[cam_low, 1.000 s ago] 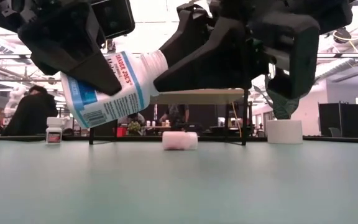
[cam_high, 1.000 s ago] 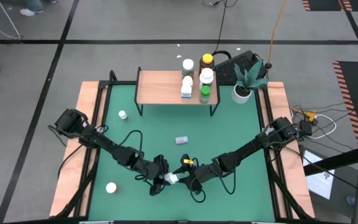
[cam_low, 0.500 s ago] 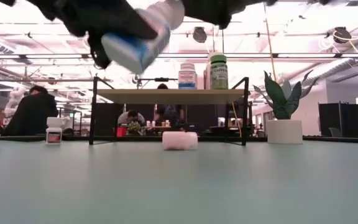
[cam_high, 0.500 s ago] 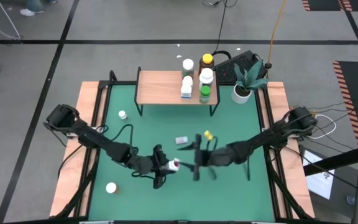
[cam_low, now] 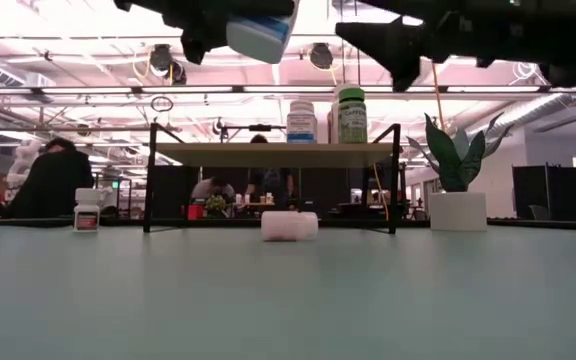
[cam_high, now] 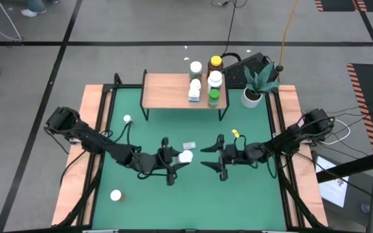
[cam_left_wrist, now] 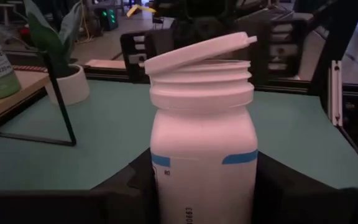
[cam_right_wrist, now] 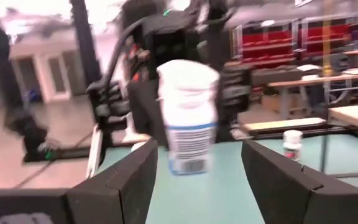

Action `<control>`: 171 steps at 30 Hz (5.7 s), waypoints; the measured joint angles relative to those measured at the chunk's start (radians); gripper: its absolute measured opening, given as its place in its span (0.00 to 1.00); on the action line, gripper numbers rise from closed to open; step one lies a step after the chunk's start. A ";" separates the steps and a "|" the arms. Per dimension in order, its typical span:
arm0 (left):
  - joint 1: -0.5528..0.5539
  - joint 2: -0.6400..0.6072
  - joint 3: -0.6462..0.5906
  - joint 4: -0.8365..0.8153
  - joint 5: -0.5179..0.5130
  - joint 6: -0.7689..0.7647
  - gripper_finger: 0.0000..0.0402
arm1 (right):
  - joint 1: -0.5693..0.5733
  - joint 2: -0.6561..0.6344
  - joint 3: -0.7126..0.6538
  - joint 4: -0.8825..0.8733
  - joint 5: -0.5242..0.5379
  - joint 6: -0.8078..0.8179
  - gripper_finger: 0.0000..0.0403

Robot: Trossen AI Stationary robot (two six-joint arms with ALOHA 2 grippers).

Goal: Pick and place medicine bottles onto shelf by color
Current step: Put the blue white medicine bottle on the shelf

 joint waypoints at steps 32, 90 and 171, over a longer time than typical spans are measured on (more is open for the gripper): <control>-0.010 0.000 0.000 0.127 0.038 0.021 0.40 | -0.031 0.211 0.206 -0.037 -0.040 0.053 0.57; -0.003 -0.074 0.000 -0.122 0.121 0.020 0.02 | -0.093 0.211 0.255 -0.447 -0.191 0.000 0.33; 0.020 0.013 -0.005 -0.092 0.157 -0.027 0.66 | -0.076 0.198 0.133 -0.010 -0.165 0.079 0.33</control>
